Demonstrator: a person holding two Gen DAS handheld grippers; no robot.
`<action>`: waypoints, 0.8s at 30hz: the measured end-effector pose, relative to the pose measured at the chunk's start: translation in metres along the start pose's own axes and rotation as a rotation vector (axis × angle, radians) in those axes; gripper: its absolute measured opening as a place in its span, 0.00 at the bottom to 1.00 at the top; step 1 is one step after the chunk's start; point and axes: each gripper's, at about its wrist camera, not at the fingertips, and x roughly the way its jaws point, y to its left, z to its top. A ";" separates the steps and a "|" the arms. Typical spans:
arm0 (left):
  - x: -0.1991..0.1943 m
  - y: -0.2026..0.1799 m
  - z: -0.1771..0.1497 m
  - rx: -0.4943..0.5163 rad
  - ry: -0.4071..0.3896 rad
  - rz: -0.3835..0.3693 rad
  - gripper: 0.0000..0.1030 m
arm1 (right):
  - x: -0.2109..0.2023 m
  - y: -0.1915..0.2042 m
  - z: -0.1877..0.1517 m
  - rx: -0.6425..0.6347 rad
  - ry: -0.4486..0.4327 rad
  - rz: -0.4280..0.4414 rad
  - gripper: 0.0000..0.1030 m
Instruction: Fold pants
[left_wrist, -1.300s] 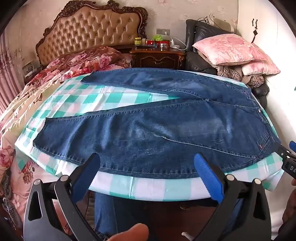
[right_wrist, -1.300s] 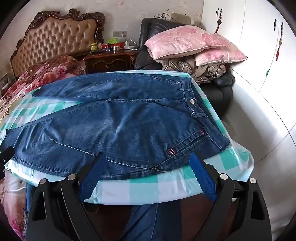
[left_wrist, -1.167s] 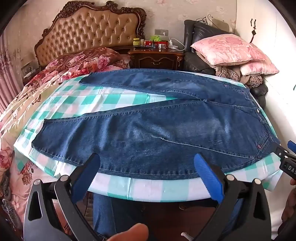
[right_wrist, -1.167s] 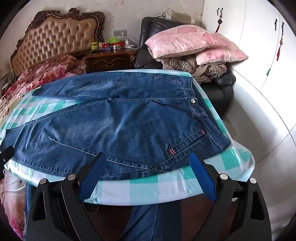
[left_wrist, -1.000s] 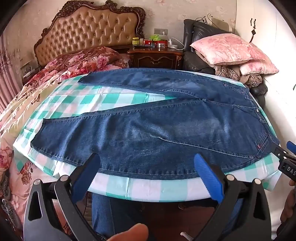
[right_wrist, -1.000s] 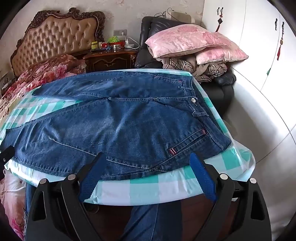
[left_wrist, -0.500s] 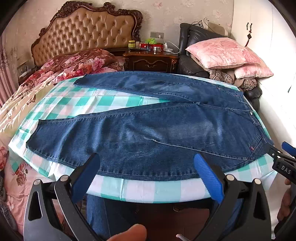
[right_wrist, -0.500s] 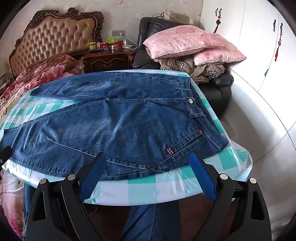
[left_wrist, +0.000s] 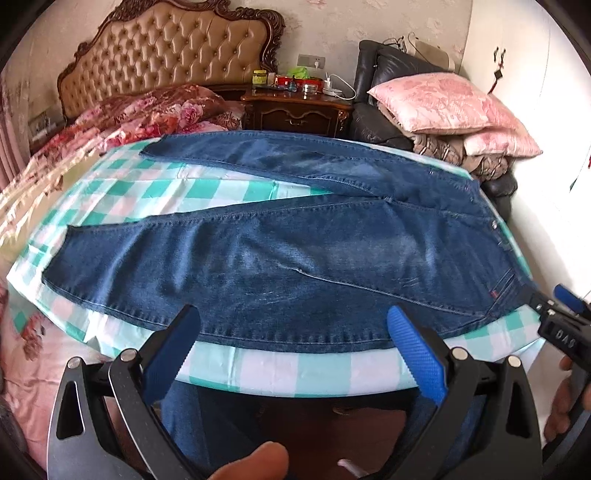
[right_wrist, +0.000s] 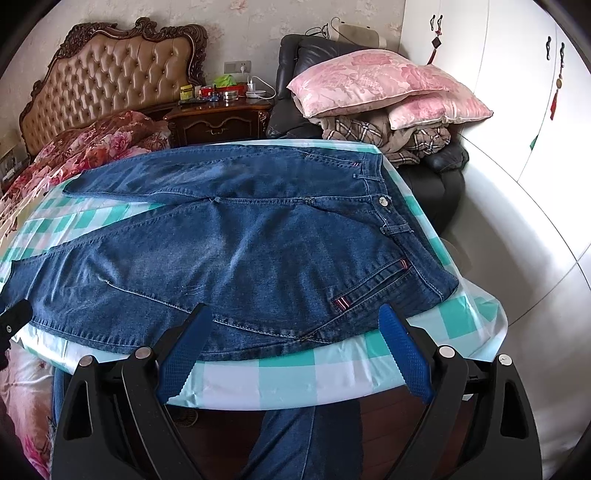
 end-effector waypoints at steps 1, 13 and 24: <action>0.000 0.000 0.000 0.001 -0.004 -0.003 0.98 | 0.000 0.000 0.000 0.001 0.000 0.001 0.85; -0.001 -0.005 -0.001 0.022 -0.011 0.000 0.98 | -0.002 0.000 0.000 -0.002 -0.001 0.002 0.85; -0.002 -0.003 -0.002 0.017 -0.016 0.002 0.98 | -0.002 0.001 -0.001 -0.001 0.003 0.004 0.85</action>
